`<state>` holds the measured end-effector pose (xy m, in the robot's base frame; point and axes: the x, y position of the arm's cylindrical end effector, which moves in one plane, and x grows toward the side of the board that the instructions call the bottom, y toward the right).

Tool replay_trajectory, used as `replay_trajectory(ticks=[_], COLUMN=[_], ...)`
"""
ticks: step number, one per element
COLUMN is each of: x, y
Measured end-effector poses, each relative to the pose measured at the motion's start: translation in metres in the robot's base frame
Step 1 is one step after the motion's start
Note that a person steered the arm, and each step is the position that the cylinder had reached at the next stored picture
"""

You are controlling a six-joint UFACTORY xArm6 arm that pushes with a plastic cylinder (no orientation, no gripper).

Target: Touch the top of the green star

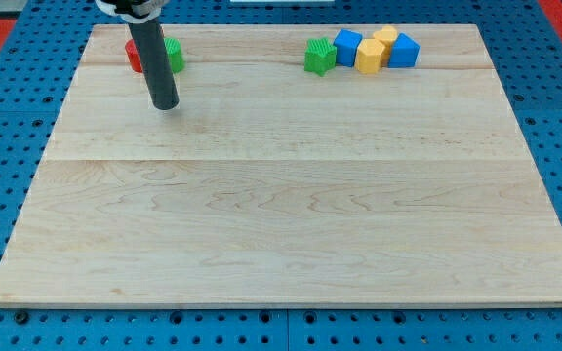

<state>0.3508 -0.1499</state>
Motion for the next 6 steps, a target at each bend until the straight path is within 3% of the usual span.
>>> replay_trajectory(ticks=[1, 2, 4, 6], x=[0.005, -0.021, -0.091, -0.127], y=[0.010, 0.070, 0.100, 0.179])
